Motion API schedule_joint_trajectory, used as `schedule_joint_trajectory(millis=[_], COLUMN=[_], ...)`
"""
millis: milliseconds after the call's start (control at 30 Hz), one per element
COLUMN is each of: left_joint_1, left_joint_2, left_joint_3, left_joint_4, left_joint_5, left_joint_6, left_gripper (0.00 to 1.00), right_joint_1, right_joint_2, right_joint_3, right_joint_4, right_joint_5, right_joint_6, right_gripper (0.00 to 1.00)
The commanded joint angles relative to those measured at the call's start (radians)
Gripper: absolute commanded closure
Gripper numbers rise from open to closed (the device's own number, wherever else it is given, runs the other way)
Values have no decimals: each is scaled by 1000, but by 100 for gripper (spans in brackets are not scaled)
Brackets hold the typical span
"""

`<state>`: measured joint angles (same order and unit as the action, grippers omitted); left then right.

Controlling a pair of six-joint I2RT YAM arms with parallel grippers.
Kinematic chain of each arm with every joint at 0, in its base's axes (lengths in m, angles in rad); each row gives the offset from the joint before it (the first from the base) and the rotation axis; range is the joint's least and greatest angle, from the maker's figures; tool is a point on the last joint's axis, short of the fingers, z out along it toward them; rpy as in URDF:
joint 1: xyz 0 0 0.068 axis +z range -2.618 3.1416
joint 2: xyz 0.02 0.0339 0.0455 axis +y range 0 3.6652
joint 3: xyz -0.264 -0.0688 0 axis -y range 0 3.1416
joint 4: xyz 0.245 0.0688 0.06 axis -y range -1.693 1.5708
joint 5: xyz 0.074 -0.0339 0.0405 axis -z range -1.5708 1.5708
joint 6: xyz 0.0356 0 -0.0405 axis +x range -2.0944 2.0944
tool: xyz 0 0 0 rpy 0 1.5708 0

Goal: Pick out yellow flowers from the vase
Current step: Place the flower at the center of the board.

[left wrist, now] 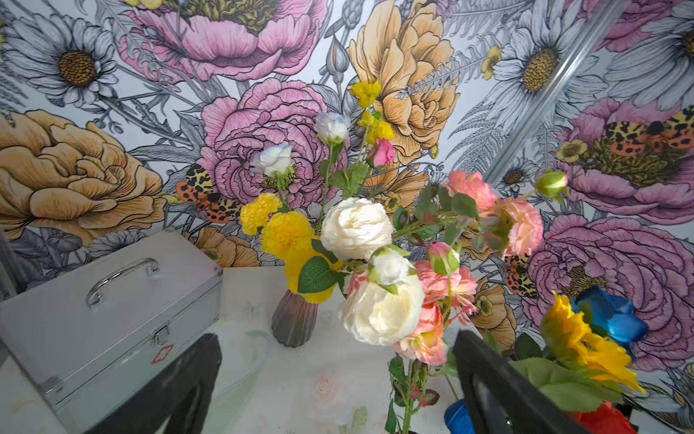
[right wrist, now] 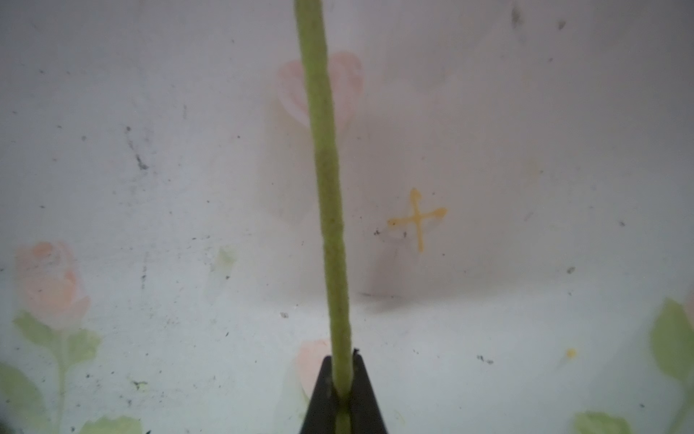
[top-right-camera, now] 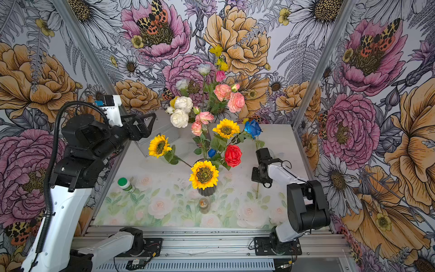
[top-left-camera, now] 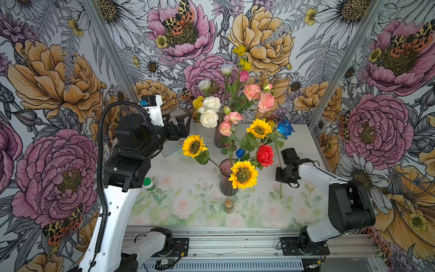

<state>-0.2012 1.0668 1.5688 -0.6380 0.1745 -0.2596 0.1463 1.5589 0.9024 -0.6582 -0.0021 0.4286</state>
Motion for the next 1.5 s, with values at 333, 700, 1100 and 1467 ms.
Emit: schedule_joint_trajectory(millis=[333, 700, 1100, 1467], left_joint_1=[90, 180, 248, 226], left_joint_2=[-71, -126, -203, -348], left_joint_3=[-118, -316, -468, -658], left_joint_4=[16, 23, 35, 72], left_joint_5=[5, 124, 233, 414], left_joint_6=[-76, -161, -216, -184], left_gripper=[2, 1, 1, 2], right_joint_1=[40, 42, 51, 51], right_joint_2=[111, 119, 3, -150], right_joint_3=[76, 87, 82, 135], right_joint_4=[5, 5, -4, -36], right_joint_5=[88, 102, 91, 68], right_joint_6=[-26, -29, -21, -16], right_gripper=[92, 80, 41, 1])
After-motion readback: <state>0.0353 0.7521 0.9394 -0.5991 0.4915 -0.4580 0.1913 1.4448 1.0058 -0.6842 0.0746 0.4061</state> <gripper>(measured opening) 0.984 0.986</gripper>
